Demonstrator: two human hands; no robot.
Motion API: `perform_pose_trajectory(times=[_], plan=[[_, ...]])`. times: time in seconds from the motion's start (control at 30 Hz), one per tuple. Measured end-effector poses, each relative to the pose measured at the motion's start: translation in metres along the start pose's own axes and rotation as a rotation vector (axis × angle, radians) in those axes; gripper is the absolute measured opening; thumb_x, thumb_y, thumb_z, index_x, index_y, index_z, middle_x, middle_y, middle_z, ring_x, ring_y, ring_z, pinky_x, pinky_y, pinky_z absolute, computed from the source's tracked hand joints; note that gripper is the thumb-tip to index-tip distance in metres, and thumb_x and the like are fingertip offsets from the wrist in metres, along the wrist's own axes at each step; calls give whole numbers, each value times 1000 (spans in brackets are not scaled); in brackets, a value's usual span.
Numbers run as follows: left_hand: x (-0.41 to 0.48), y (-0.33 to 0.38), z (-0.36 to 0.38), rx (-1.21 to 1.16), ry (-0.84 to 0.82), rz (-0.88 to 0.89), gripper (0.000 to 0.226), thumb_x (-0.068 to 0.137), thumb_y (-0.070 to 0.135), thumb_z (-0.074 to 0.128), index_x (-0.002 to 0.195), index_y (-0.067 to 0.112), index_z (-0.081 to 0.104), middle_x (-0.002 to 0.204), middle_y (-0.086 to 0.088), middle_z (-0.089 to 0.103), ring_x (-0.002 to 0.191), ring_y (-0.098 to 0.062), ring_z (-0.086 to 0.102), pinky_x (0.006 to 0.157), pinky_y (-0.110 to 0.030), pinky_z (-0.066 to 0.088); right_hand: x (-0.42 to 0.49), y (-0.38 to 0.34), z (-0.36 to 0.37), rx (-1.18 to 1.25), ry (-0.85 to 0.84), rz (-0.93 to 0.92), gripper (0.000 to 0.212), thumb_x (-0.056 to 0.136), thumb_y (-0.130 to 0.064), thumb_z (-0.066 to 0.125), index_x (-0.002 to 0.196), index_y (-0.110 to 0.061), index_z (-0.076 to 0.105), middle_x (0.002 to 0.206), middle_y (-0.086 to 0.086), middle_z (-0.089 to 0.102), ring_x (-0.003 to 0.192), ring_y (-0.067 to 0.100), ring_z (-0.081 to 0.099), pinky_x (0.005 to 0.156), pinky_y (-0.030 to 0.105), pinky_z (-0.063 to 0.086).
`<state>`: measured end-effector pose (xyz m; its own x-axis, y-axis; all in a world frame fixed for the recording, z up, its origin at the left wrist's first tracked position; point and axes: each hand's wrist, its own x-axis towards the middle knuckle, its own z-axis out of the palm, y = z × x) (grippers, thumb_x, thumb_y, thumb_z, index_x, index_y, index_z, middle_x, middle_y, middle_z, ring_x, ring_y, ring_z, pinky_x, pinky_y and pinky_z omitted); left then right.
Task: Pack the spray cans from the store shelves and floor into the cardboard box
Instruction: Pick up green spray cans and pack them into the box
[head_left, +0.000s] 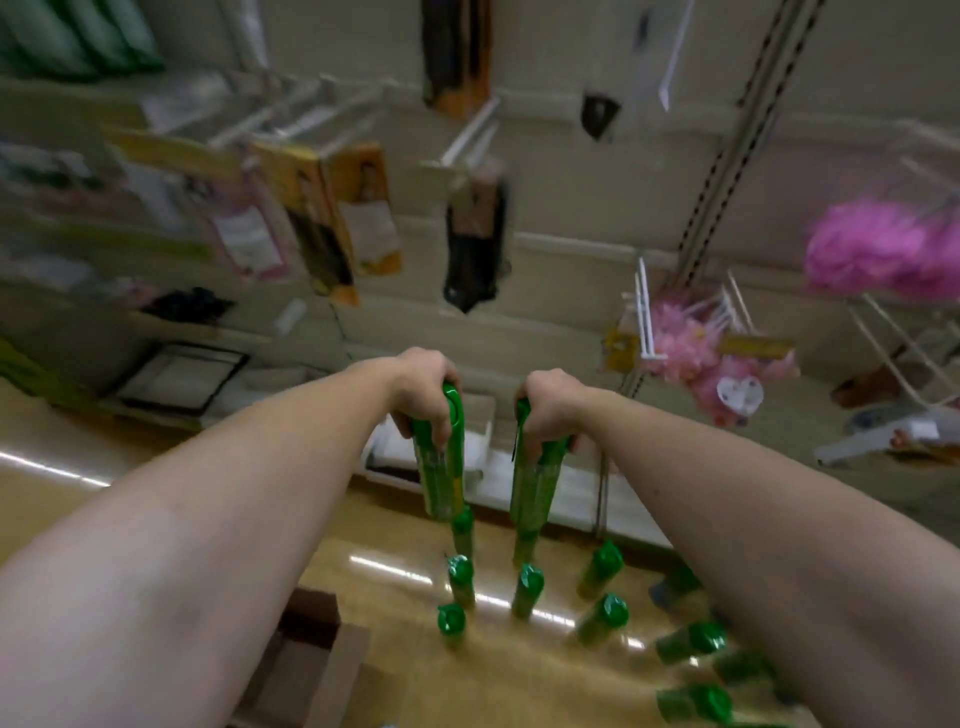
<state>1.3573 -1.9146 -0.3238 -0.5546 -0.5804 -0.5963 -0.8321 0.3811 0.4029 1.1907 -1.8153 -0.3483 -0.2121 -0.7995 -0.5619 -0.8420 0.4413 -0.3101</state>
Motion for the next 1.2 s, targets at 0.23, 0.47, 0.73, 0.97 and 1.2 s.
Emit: perform_pose_trajectory(times=[0.23, 0.47, 0.73, 0.97, 1.2], plan=[[-116, -36, -89, -118, 222, -132, 66, 65, 4, 93, 121, 18, 61, 115, -8, 58, 97, -30, 66, 68, -42, 65, -37, -119, -82, -71, 55, -195, 49, 64, -13, 93, 103, -10, 65, 106, 11, 59, 89, 31, 64, 53, 44, 62], [-229, -99, -150, -159, 355, -271, 54, 66, 4, 92, 113, 9, 66, 111, -12, 65, 87, -28, 69, 58, -37, 61, -82, -243, -115, -68, 120, -417, 42, 67, -14, 91, 102, -5, 67, 106, 13, 61, 90, 33, 65, 52, 40, 61], [-342, -190, -200, -237, 542, -390, 49, 67, 9, 92, 111, 10, 69, 111, -12, 67, 95, -30, 70, 66, -40, 64, -115, -406, -123, -211, 146, -639, 39, 66, -19, 89, 98, -6, 70, 104, 13, 67, 84, 29, 70, 59, 40, 63], [-401, -281, -182, -356, 647, -481, 53, 70, 9, 90, 118, 8, 66, 114, -13, 64, 99, -34, 67, 71, -45, 65, -112, -526, -63, -235, 43, -698, 47, 67, -12, 90, 106, -3, 65, 108, 16, 62, 87, 36, 68, 55, 45, 62], [-407, -378, -137, -481, 660, -648, 61, 69, 12, 91, 123, 6, 61, 110, -13, 61, 93, -32, 67, 66, -42, 65, -77, -594, 27, -303, -108, -712, 42, 69, -10, 89, 98, -9, 58, 107, 13, 56, 89, 33, 64, 54, 41, 62]])
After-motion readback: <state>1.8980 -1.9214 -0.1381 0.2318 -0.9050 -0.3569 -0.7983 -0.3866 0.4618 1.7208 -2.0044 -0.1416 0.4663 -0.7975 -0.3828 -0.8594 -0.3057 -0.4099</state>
